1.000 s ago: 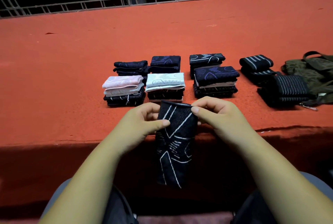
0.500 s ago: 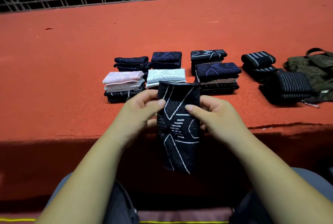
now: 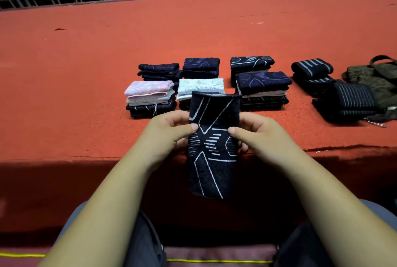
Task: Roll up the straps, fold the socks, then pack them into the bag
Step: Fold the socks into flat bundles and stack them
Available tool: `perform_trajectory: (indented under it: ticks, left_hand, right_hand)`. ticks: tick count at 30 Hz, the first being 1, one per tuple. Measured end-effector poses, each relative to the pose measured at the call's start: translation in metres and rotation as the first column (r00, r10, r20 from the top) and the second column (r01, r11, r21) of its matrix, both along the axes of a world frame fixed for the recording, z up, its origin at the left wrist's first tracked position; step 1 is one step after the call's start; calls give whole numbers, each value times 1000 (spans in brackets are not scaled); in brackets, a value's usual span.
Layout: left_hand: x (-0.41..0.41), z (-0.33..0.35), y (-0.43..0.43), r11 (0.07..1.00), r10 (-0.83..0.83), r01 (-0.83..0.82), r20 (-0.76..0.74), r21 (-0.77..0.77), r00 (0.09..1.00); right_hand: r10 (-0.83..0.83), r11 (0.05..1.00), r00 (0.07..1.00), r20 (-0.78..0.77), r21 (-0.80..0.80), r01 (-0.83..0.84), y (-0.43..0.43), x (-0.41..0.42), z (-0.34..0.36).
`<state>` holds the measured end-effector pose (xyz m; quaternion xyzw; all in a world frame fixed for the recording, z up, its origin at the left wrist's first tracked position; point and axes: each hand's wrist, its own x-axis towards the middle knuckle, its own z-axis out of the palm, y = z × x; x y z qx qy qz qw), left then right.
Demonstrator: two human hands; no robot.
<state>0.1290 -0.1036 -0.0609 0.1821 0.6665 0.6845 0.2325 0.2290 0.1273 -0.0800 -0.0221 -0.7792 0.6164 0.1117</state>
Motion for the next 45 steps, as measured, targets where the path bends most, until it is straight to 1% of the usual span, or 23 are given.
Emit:
perform_trajectory:
  ticks: [5,8,10,12,13,15,16,18,19,21,23,25,26,29,31,33,35,37,39,43,45]
  left_hand:
    - [-9,-5,0,999,1,-1,-6,52,1000]
    - [-10,-4,2,998,21,-22,6,60,1000]
    - [-8,-2,3,998,10,-12,18,67,1000]
    - [-7,-1,3,999,16,-17,24,38,1000]
    - [-7,0,3,999,25,-26,32,29,999]
    - [-8,1,4,998,10,-13,58,64,998]
    - [-6,2,4,996,-7,1,73,88,997]
    - [-2,3,4,996,-45,40,68,77,997]
    - [-1,1,3,998,-54,53,42,24,998]
    - [-1,-3,1,991,-89,86,-23,-106,996]
    - [-3,-5,1,987,-102,92,-70,-133,992]
    - [-3,-4,2,992,-66,58,-75,-114,995]
    - [-2,-3,3,995,-48,41,-72,-93,996]
    - [-2,-1,6,999,-7,9,-40,43,999]
    - [-6,-2,6,989,24,-20,-24,149,999]
    - [-8,-2,3,980,8,-5,-12,201,1000]
    - [-10,-3,0,987,-62,63,-12,150,998]
    - [-7,-3,-2,989,-142,144,-38,42,989]
    - [-5,-4,-3,983,-183,181,-69,-43,981]
    - [-4,-2,-2,987,-145,136,-118,-81,982]
    - [-6,-3,0,994,-102,97,-129,-47,986]
  right_hand:
    - [27,998,1000,-11,-56,-28,-1,1,3]
    - [-2,995,1000,22,-103,4,-4,4,7]
    - [-15,994,998,58,-104,21,-7,5,8]
    - [-35,995,996,81,-91,42,-6,4,8]
    - [-43,994,995,85,-91,51,-5,4,9]
    - [-28,994,998,62,-101,34,-3,5,9]
    - [-11,996,999,42,-92,15,-2,6,9]
    - [25,999,1000,-12,-46,-25,-3,8,7]
    - [44,999,999,-33,-19,-44,-4,8,4]
    - [46,995,998,-52,85,-41,-4,6,-3]
    - [31,988,997,-72,156,-20,-4,4,-6]
    - [28,991,994,-104,132,-14,-5,3,-8]
    - [30,996,993,-112,85,-20,-7,2,-7]
    - [65,997,996,-57,-45,-68,-8,0,-7]
    - [151,988,989,-5,-38,-151,-6,0,-4]
    - [187,981,982,-1,-51,-187,-6,0,-3]
    - [164,982,986,-19,-92,-165,-6,1,-5]
    - [116,987,993,-29,-105,-118,-7,0,-8]
    - [81,990,996,-37,-114,-85,-8,-1,-9]
    - [49,993,997,-56,-103,-55,-9,-1,-9]
    - [56,995,997,-50,-85,-60,-9,0,-8]
